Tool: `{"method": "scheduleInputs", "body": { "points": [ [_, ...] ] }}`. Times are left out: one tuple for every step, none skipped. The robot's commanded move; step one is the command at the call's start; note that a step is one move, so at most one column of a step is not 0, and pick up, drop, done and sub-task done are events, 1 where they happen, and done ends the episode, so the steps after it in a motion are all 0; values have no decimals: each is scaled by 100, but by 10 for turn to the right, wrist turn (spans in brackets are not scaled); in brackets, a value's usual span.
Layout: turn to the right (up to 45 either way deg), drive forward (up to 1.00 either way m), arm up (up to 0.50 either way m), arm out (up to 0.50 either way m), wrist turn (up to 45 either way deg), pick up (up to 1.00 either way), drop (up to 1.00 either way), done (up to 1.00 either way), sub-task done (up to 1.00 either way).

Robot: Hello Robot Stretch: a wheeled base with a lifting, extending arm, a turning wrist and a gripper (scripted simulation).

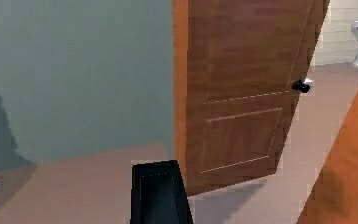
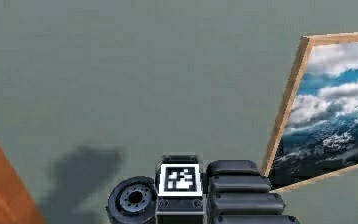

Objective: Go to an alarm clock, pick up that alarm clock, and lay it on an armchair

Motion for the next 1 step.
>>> {"method": "scheduleInputs", "body": {
  "points": [
    [-90, 0, 0, 0, 0, 0, 0, 0, 0]
  ]
}}
